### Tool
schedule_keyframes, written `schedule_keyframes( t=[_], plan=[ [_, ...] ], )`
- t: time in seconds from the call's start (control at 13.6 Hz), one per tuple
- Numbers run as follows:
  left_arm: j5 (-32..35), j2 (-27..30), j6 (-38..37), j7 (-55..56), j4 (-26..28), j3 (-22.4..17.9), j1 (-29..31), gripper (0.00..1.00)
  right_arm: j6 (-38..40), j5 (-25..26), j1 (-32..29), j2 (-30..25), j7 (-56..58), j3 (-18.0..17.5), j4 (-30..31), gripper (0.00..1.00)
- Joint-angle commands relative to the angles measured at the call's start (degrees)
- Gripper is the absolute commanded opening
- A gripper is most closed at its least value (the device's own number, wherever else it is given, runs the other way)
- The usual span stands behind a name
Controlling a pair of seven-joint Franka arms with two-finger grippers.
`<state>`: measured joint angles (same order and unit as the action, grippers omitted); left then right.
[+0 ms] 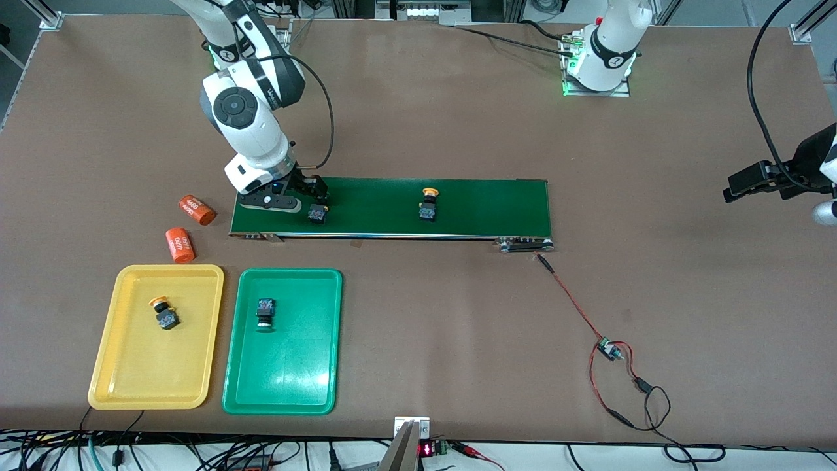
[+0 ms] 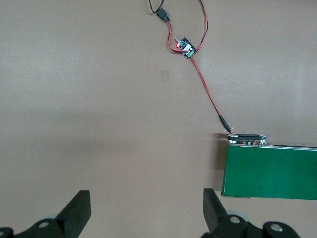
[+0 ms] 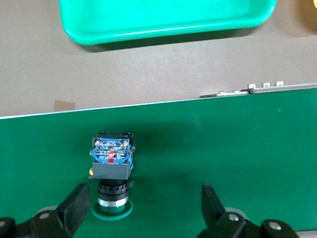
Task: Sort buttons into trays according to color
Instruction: 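Carry the green-capped button toward the green tray with the right gripper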
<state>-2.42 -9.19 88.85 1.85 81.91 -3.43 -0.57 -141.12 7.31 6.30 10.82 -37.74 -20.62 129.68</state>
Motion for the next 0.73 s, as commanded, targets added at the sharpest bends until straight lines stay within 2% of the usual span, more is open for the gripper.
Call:
schedule_keyframes(
  t=[0.0,0.29,0.44,0.66],
  plan=[
    [-0.04,-0.30,-0.78,-0.62,-1.05,-0.62,-0.49,1.00,0.05,1.47,-0.24,2.19,0.56,0.06,-1.89,1.00],
    [-0.04,-0.22,-1.04,-0.62,-1.05,-0.53,-0.05,1.00,-0.04,1.47,-0.32,2.80,0.56,0.06,-2.07,1.00],
    [-0.04,-0.21,-1.04,-0.62,-1.05,-0.26,-0.05,1.00,-0.12,3.13,-0.41,2.89,1.18,0.23,-2.07,1.00],
    [-0.04,-0.21,-1.22,-0.62,-0.96,-0.26,-0.05,1.00,-2.23,5.08,-0.76,4.21,3.72,2.86,-2.07,0.97]
  ],
)
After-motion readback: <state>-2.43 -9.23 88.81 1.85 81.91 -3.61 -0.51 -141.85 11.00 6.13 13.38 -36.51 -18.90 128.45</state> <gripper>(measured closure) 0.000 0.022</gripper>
